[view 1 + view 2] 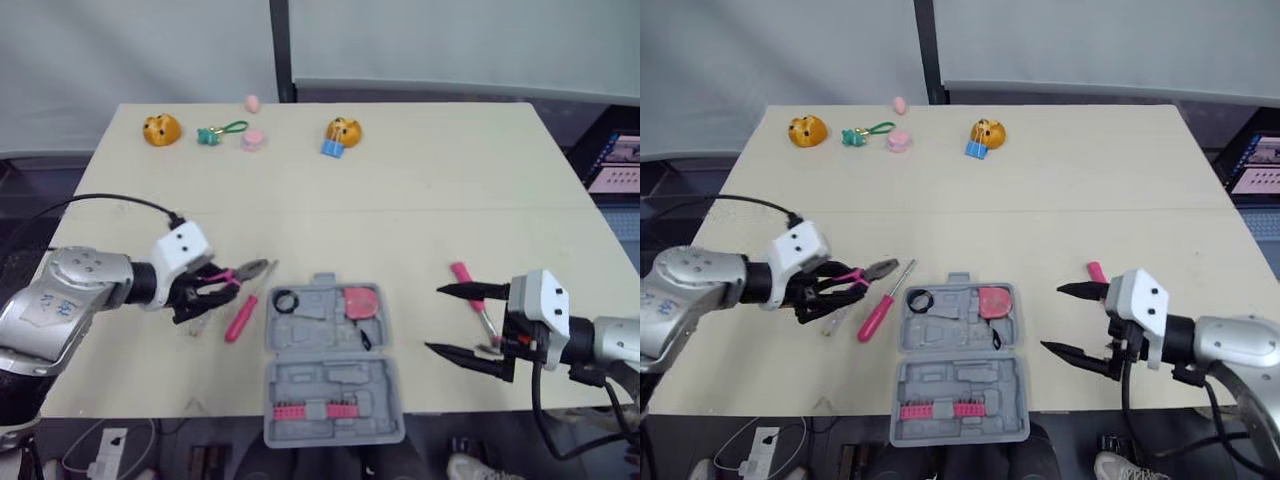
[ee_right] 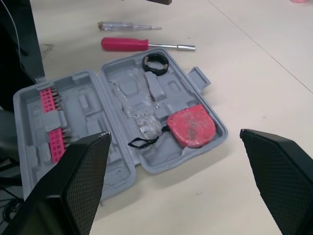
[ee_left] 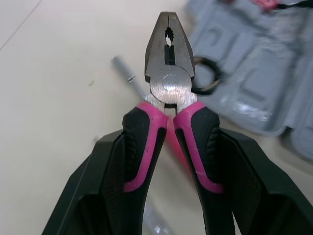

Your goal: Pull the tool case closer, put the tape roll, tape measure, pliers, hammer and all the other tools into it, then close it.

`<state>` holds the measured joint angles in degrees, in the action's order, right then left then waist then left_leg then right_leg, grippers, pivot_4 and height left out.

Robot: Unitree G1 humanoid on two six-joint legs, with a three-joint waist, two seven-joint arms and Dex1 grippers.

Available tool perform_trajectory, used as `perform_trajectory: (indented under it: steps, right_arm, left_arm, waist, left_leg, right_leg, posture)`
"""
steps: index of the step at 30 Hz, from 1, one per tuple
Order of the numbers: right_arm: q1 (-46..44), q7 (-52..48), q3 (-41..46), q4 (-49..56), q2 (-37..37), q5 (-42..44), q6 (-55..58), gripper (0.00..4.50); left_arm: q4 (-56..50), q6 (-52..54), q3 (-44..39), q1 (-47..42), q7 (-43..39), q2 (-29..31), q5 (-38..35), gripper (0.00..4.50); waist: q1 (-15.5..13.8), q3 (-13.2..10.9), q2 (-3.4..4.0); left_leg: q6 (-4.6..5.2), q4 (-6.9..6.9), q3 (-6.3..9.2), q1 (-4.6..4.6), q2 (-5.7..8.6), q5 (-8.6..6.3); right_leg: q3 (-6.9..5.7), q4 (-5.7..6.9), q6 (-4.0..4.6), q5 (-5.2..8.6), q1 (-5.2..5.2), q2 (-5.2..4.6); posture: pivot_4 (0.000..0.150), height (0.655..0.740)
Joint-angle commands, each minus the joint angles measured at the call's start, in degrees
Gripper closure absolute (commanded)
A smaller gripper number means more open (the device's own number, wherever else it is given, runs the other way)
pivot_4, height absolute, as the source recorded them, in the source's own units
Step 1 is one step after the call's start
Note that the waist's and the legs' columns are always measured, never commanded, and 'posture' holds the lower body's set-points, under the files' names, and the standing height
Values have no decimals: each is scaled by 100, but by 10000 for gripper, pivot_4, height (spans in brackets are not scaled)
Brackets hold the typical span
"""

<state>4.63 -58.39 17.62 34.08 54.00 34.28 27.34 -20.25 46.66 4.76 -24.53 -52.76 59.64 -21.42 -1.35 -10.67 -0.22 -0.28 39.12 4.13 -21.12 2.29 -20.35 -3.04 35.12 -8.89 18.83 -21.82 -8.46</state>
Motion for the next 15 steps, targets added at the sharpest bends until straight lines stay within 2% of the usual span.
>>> perform_trajectory:
  steps: [1, 7, 15]
  right_arm:
    - [-291, 73, -109, 186, 161, 193, 295, 0]
    - [-899, 431, -418, 463, 210, 364, 930, 0]
    - [-1978, 1150, -982, 834, 188, 961, 2261, 0]
  left_arm:
    - [-177, -402, 289, -372, -520, 73, 94, 21847]
    - [-132, -869, 961, -946, -1163, 26, 483, 21847]
    - [-12, -752, 1736, -2121, -1723, -635, 715, 21847]
  waist:
    - [14, 0, 1]
    - [-1, -2, 1]
    - [-12, -4, -2]
  left_leg:
    - [2, 0, -1, -3, 0, 1]
    - [7, 4, 0, -13, 4, 3]
    - [17, 15, 4, -22, 13, 10]
  right_leg:
    - [0, 0, -1, -1, -2, 0]
    - [-2, 5, -2, -1, -9, 3]
    - [4, 8, -16, -9, -8, 0]
  posture:
    - [1500, 7121]
    - [1500, 7121]
    - [1500, 7121]
